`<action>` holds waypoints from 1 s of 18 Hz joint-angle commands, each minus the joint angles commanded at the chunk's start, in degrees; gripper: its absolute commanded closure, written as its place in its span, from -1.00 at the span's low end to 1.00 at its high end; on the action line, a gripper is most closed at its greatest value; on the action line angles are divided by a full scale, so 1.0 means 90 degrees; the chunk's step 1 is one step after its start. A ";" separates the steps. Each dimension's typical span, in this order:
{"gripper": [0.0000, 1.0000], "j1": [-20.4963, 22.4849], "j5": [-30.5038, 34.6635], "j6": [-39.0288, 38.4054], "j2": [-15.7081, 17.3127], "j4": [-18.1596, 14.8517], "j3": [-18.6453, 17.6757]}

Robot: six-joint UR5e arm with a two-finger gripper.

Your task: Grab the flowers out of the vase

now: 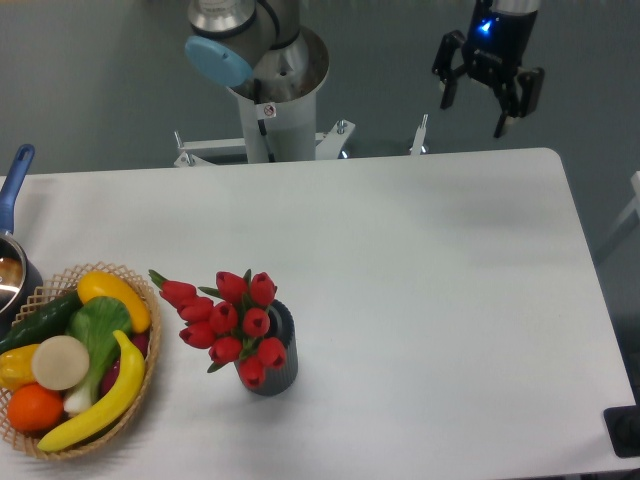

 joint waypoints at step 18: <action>-1.00 -0.0010 -0.1414 -0.1531 -0.0020 0.0029 -0.0262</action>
